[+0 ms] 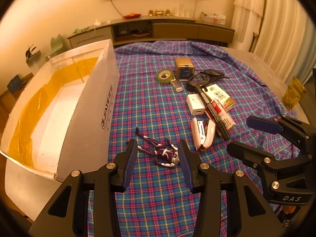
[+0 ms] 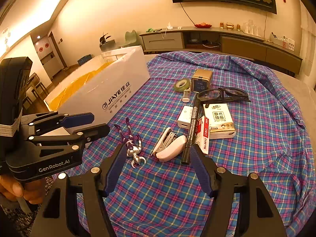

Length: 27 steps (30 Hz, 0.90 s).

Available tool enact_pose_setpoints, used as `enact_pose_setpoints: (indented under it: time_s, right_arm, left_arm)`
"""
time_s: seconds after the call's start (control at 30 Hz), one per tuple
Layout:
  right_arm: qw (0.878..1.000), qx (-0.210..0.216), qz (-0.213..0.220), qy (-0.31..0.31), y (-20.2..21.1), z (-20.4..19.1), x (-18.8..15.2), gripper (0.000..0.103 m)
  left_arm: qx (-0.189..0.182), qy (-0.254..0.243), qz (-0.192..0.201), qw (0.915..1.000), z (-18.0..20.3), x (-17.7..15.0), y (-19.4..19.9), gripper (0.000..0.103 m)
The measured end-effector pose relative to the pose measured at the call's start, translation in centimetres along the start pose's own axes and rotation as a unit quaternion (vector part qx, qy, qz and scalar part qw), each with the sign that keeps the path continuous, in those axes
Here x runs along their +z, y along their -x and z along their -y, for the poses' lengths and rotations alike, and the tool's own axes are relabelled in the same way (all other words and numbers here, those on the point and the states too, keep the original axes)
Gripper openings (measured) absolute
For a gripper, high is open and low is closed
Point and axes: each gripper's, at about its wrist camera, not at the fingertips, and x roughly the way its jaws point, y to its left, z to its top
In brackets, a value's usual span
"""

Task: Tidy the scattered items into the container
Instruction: 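Move left gripper to the pink stapler while right gripper reaches the red staple box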

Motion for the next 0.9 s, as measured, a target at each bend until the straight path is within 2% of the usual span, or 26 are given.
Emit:
enact_pose_setpoints:
  time_s: [0.23, 0.53, 0.77, 0.9]
  right_arm:
    - [1.000, -0.013, -0.025, 0.012, -1.2, 1.3, 0.5, 0.069]
    - [0.997, 0.018, -0.075, -0.001, -4.2, 3.4, 2.7, 0.069]
    - [0.995, 0.015, -0.096, -0.012, -5.8, 4.6, 2.6, 0.049]
    - [0.995, -0.003, -0.104, -0.007, -6.4, 5.1, 2.6, 0.047]
  left_arm:
    - [-0.007, 0.006, -0.001, 1.0000, -0.5, 0.1, -0.1, 0.046]
    - [-0.013, -0.001, -0.012, 0.9998, 0.1, 0.0, -1.2, 0.046]
    - [-0.035, -0.005, -0.025, 0.9990, 0.8, -0.2, -3.7, 0.046]
    - [-0.041, -0.017, -0.031, 0.9985, 1.5, -0.4, -5.2, 0.046]
